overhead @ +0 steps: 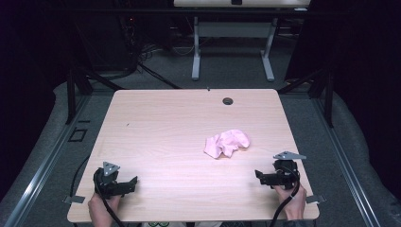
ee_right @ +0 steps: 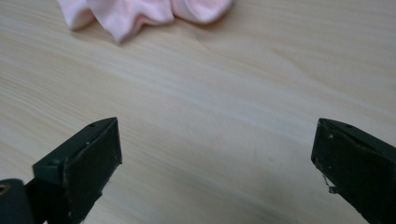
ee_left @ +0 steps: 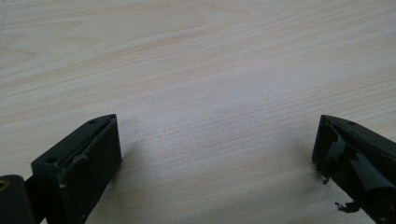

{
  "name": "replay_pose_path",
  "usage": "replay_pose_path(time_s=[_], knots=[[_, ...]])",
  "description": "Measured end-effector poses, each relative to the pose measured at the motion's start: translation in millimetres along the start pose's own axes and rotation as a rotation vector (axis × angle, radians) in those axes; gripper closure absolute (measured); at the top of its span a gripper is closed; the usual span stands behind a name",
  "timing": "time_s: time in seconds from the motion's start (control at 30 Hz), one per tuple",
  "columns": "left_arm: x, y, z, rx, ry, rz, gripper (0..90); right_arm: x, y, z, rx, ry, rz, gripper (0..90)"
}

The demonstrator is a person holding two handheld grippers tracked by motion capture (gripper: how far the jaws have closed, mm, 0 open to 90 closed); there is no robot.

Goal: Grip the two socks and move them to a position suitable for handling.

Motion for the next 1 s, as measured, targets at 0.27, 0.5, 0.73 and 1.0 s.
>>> replay_pose_path(time_s=[0.27,0.5,0.73,1.0], knots=[[0.1,0.3,0.0,-0.001,-0.007,0.001,1.1,21.7,21.9,-60.6,0.003,-0.093,-0.078,0.9],[0.1,0.3,0.0,-0.001,-0.007,0.001,1.1,29.5,48.6,-90.3,0.037,-0.104,-0.134,26.3],[0.3,0.3,0.0,-0.001,-0.007,0.002,1.1,31.3,82.9,-112.6,0.083,-0.091,-0.089,40.3],[0.3,0.3,0.0,-0.001,-0.007,0.002,1.1,31.5,108.2,-116.1,0.146,-0.075,-0.066,72.4]])
Point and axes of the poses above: each handheld gripper's, and its own axes: y roughly forward along the jaws, z roughly out of its underside, x roughly to its left, the point moved 1 cm from there along y, roughly forward along the jaws
